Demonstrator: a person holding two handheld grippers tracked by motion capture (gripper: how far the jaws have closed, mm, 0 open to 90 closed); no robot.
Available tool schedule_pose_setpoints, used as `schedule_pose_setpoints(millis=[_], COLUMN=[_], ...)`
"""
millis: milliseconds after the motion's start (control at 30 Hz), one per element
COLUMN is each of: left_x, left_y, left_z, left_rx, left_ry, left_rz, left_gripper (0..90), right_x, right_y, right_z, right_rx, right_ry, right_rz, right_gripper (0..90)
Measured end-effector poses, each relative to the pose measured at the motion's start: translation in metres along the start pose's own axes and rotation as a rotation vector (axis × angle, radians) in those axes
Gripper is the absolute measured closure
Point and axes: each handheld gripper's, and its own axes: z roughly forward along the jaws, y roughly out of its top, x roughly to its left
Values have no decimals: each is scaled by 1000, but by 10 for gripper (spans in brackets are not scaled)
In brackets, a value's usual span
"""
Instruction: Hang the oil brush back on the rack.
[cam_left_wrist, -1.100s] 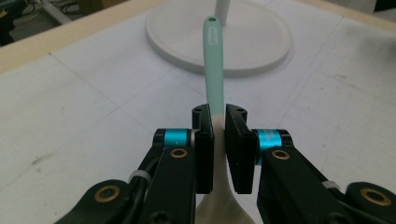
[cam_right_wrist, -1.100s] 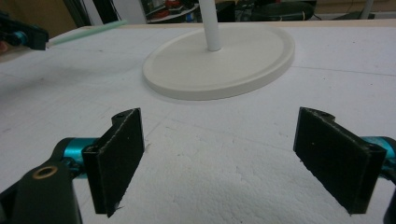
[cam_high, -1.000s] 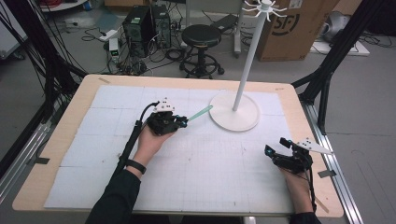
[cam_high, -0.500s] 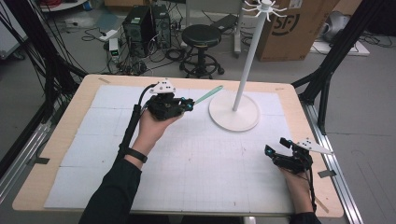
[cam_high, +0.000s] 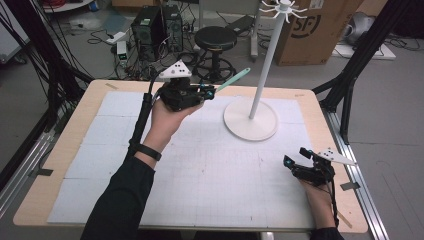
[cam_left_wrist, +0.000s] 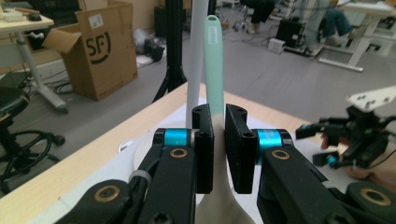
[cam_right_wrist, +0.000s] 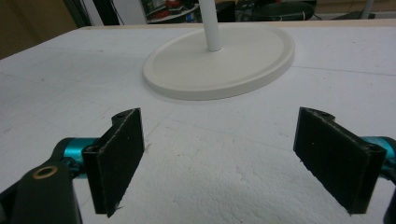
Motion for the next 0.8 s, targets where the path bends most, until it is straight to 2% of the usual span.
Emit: schedule_pose_setpoints(millis=[267, 800], left_x=[-3, -9], left_y=[25, 72], left_z=[-4, -10], left_rx=[-33, -52], left_ry=[-12, -20], left_rz=[6, 36], left_gripper=[824, 823], right_x=[0, 0], right_y=[0, 0], right_z=[0, 0], right_rx=[-1, 0], right_ry=[1, 2], right_rz=[2, 2], right_gripper=[157, 157])
